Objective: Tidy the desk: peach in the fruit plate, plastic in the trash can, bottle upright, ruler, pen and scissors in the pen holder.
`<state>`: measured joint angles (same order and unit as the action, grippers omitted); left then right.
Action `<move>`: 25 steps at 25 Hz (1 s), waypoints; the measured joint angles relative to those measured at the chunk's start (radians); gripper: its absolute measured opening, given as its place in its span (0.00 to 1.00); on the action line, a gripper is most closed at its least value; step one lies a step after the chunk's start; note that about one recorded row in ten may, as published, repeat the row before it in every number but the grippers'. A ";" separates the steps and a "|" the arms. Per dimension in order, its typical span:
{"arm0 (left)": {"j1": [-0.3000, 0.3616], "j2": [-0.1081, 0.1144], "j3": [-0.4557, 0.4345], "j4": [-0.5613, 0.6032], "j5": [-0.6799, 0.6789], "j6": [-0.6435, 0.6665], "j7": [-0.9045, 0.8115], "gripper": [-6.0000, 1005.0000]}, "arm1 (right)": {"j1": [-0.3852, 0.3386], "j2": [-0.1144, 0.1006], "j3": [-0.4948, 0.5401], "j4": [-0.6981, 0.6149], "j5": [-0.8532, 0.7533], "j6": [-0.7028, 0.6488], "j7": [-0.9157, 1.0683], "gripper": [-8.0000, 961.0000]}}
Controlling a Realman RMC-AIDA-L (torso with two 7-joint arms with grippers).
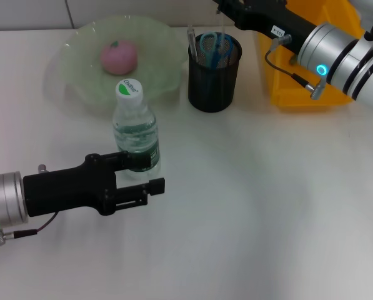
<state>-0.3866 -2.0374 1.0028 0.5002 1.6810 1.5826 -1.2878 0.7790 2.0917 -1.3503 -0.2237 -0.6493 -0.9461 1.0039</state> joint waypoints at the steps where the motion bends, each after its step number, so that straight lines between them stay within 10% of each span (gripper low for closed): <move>1: 0.000 -0.001 -0.007 -0.001 0.000 0.000 0.001 0.66 | -0.007 -0.003 -0.009 -0.008 0.000 -0.013 0.007 0.37; 10: 0.013 -0.003 -0.041 0.002 0.000 0.010 0.002 0.66 | -0.199 -0.059 -0.044 -0.252 -0.199 -0.187 0.237 0.70; 16: 0.029 0.023 -0.037 0.004 0.006 0.108 0.011 0.66 | -0.340 -0.143 0.098 -0.393 -0.677 -0.725 0.351 0.83; 25: 0.057 0.035 -0.055 0.006 0.002 0.252 0.084 0.68 | -0.396 -0.108 0.236 -0.393 -0.965 -0.936 0.253 0.84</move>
<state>-0.3299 -2.0023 0.9473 0.5063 1.6832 1.8349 -1.2040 0.3830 1.9839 -1.1143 -0.6166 -1.6144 -1.8826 1.2569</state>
